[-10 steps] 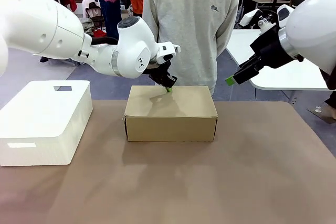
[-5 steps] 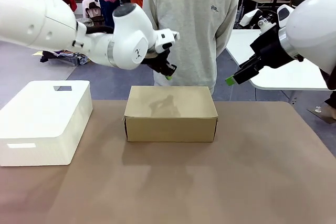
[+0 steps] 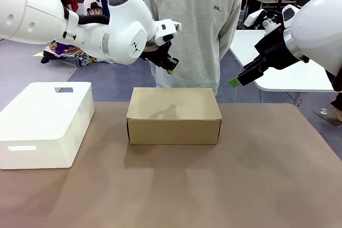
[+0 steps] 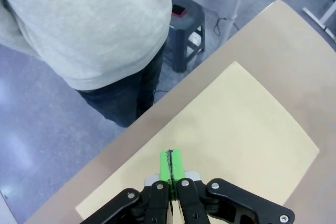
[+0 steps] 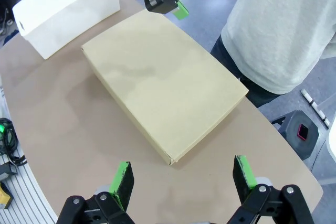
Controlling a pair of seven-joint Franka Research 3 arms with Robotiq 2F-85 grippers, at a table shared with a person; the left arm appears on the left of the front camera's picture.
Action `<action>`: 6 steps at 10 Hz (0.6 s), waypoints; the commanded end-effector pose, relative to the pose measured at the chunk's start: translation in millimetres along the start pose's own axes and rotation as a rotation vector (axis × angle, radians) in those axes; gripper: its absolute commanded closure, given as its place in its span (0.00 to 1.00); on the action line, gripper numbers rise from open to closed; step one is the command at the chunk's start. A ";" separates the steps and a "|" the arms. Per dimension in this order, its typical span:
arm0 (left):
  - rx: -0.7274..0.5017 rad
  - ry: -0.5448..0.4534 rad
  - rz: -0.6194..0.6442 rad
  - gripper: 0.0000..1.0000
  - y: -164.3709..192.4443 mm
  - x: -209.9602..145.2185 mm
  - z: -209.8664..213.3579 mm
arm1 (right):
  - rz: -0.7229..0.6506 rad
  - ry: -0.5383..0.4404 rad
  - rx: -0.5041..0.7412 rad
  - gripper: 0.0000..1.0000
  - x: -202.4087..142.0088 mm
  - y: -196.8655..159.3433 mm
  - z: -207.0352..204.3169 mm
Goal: Pack the shoes into the box.
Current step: Press down on the lid of the Shoes Box.
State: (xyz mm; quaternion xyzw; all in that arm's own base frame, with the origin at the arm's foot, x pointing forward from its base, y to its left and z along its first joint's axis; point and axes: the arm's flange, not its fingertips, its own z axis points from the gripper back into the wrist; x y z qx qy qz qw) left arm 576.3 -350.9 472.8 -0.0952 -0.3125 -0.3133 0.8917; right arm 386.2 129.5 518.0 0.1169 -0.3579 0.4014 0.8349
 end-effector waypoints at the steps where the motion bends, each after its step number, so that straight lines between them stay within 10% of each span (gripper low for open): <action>1: 0.001 -0.006 0.003 1.00 2.5 3.2 -2.2 | -0.015 -0.001 -0.005 0.00 -1.0 1.8 0.0; 6: -0.004 -0.001 0.003 1.00 1.2 2.0 -5.8 | -0.015 -0.001 -0.005 0.00 -1.0 1.8 0.0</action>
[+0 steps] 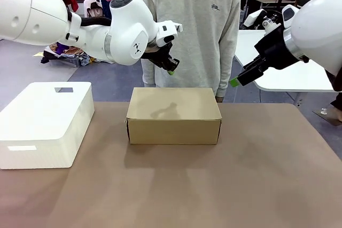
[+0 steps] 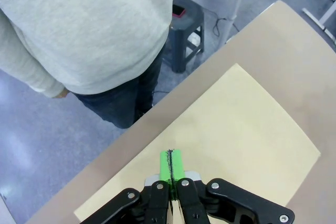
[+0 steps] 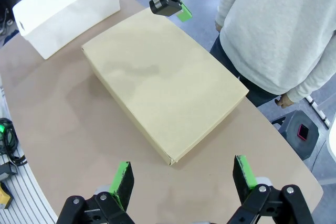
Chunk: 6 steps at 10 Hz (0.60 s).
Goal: Pack the shoes into the box.
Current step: Press down on the lid of the Shoes Box.
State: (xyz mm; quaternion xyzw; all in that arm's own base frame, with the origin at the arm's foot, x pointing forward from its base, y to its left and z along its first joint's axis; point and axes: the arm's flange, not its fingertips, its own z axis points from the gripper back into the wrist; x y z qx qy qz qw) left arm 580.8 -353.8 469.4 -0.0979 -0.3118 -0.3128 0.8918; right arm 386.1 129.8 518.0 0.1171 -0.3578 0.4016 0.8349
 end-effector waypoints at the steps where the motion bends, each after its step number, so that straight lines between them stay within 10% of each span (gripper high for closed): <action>1: 0.069 -0.019 -0.003 1.00 2.1 -16.3 28.0 | -0.015 -0.001 -0.005 0.00 -1.1 1.6 0.1; 2: 0.076 0.000 -0.015 1.00 5.0 -29.3 50.5 | -0.015 -0.001 -0.005 0.00 -1.1 1.6 0.1; 6: 0.058 0.019 -0.092 0.20 23.0 -70.9 121.9 | -0.015 -0.001 -0.005 0.00 -1.1 1.6 0.1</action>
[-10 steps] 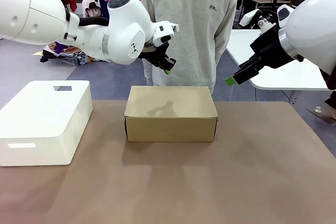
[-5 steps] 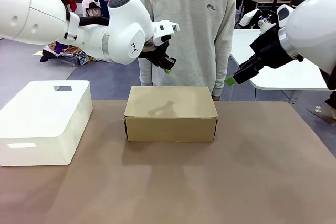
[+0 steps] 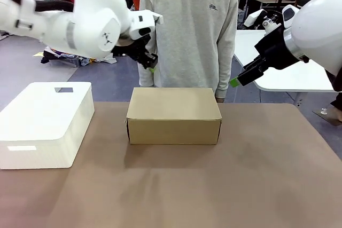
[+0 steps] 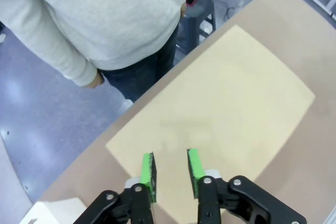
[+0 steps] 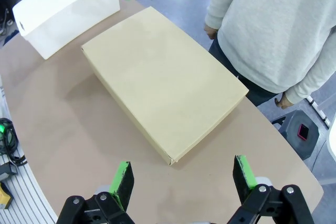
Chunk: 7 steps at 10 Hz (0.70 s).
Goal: Pack the shoes into the box.
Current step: Press down on the lid of the Shoes Box.
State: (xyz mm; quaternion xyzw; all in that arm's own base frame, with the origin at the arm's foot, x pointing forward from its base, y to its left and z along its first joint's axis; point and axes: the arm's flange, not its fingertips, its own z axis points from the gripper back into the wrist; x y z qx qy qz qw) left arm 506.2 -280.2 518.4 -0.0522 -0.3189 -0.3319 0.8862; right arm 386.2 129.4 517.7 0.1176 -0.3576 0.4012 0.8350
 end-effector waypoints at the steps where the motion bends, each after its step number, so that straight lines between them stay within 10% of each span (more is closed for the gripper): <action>1: -0.009 -0.014 -0.045 0.00 13.0 -30.8 31.3 | -0.014 -0.001 -0.006 0.00 -0.8 1.9 0.2; 7: -0.091 -0.011 -0.108 0.00 24.3 -86.9 86.0 | -0.014 -0.001 -0.006 0.00 -0.8 1.9 0.2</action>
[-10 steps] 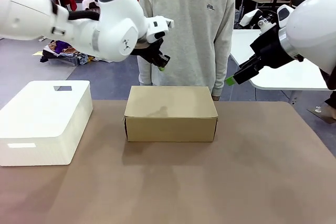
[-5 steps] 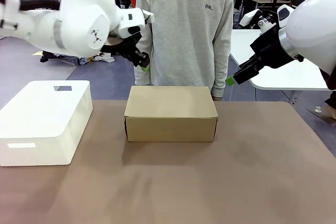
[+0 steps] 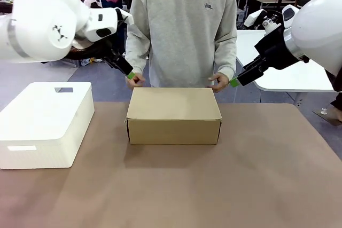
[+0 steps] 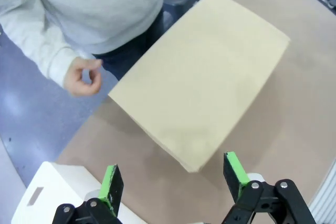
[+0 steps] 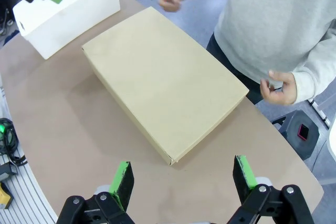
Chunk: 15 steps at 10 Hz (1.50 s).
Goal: Pack the shoes into the box.
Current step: Press down on the lid of the Shoes Box.
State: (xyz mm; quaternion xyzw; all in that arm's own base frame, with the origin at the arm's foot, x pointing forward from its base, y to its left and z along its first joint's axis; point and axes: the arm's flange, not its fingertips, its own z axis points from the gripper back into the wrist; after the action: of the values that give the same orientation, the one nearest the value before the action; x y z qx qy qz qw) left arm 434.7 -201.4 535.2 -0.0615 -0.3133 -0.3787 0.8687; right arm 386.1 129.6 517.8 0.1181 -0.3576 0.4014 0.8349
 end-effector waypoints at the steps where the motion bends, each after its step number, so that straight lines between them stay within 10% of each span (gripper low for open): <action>1: -0.040 0.003 -0.010 0.00 3.6 -18.0 16.5 | -0.014 0.000 -0.007 0.00 -0.9 1.7 0.2; 15: -0.008 0.009 0.027 0.00 -14.1 -41.0 2.1 | -0.014 0.000 -0.007 0.00 -0.9 1.7 0.2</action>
State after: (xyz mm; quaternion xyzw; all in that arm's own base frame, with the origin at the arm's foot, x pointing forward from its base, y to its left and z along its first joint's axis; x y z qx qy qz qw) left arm 401.6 -187.7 508.6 -0.0688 -0.3092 -0.3639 0.8759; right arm 386.1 129.8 517.8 0.1183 -0.3576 0.4014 0.8349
